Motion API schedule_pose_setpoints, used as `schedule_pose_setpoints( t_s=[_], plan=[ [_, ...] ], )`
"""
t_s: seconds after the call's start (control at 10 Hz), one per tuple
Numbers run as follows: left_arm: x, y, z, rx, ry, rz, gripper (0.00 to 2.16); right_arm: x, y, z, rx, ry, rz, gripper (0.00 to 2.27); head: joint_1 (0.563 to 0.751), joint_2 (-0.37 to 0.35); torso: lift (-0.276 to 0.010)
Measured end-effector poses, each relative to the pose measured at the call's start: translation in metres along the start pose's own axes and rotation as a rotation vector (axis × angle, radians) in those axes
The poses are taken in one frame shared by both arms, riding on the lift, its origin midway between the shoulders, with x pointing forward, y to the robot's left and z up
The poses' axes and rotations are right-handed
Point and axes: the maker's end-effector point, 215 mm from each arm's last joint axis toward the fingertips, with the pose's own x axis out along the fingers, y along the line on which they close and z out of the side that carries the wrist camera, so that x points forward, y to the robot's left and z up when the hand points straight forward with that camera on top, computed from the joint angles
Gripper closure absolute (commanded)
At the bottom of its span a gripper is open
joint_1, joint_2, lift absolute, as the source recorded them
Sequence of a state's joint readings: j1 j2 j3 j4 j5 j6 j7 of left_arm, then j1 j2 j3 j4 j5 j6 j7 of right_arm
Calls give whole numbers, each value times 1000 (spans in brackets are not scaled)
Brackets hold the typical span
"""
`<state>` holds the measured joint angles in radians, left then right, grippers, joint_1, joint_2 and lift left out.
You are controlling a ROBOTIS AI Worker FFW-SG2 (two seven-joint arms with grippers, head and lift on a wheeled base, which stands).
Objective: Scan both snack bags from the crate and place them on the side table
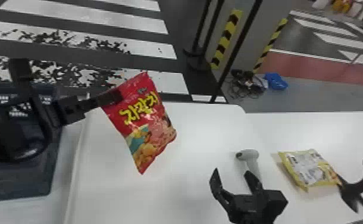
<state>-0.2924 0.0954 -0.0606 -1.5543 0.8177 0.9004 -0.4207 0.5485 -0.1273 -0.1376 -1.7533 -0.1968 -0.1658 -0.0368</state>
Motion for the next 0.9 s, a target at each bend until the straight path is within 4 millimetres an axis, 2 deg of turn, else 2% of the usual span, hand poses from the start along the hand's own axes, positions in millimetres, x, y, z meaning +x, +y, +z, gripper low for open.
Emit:
schedule_pose_setpoints(
  t_s=[0.3,0.5,0.9],
  plan=[
    [33,-3,-56,17,145,0,2142,3,-12,8,13,-16,-21,76,695,-350,-95],
    [44,2,-83,26,203,17,2142,12,-4,12,18,-23,-6,76,695,-350,-95],
    [79,10,-119,63,314,67,2132,18,3,11,21,-19,7,76,695,-350,-95]
  ],
)
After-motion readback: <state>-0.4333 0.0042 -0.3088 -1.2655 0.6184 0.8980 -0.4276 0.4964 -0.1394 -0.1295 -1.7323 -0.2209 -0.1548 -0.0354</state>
